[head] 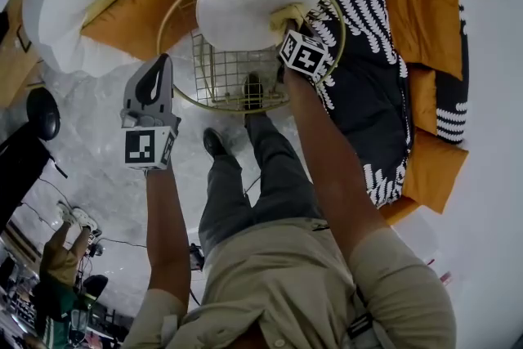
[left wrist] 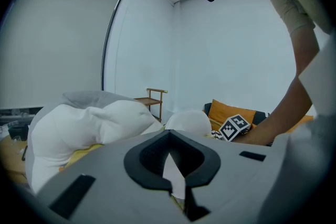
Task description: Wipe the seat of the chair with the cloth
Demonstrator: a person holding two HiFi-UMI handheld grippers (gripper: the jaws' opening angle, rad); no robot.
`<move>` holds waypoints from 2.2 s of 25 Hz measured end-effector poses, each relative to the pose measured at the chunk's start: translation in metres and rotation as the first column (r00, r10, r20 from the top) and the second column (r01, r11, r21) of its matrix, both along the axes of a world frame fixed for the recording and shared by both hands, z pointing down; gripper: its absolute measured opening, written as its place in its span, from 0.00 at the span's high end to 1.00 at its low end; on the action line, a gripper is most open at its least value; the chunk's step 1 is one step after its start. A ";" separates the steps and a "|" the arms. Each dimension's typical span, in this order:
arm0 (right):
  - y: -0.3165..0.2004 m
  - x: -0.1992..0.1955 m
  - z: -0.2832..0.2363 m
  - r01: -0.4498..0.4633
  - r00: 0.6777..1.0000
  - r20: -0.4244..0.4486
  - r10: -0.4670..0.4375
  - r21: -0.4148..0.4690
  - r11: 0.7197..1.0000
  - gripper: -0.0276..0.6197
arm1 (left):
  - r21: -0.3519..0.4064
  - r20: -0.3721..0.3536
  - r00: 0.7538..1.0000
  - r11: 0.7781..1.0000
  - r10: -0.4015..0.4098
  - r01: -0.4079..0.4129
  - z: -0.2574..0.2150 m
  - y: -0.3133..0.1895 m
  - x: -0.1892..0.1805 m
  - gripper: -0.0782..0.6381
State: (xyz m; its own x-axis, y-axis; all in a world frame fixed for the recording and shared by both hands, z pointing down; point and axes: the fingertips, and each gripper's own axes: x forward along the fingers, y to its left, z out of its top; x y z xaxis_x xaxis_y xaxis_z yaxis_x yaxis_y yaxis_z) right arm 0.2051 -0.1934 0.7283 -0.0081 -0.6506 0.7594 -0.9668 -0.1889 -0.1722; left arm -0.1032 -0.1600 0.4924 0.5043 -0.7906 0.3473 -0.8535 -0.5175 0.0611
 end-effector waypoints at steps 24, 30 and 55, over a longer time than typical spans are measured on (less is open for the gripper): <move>-0.015 -0.159 0.030 0.326 0.941 0.104 -0.322 -0.023 0.945 0.88 | -0.021 0.007 0.998 0.998 -0.060 0.060 0.013 0.015 -0.033 0.87; 0.011 -0.019 0.051 0.073 0.997 -0.011 -0.075 -0.104 0.992 0.88 | -0.025 0.008 0.999 0.999 -0.033 0.033 0.019 0.009 -0.020 0.87; 0.016 -0.164 0.075 0.330 0.939 0.134 -0.316 -0.100 0.939 0.88 | -0.059 0.019 0.999 0.997 -0.049 0.050 0.036 0.021 -0.031 0.87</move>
State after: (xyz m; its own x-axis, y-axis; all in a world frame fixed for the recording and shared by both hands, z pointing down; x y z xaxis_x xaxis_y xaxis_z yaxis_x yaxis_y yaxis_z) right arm 0.0415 -0.1774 0.8033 -0.2939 -0.5034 0.8126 -0.9542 0.1041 -0.2806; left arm -0.1343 -0.1392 0.5280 0.4582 -0.7922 0.4031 -0.8793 -0.4703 0.0754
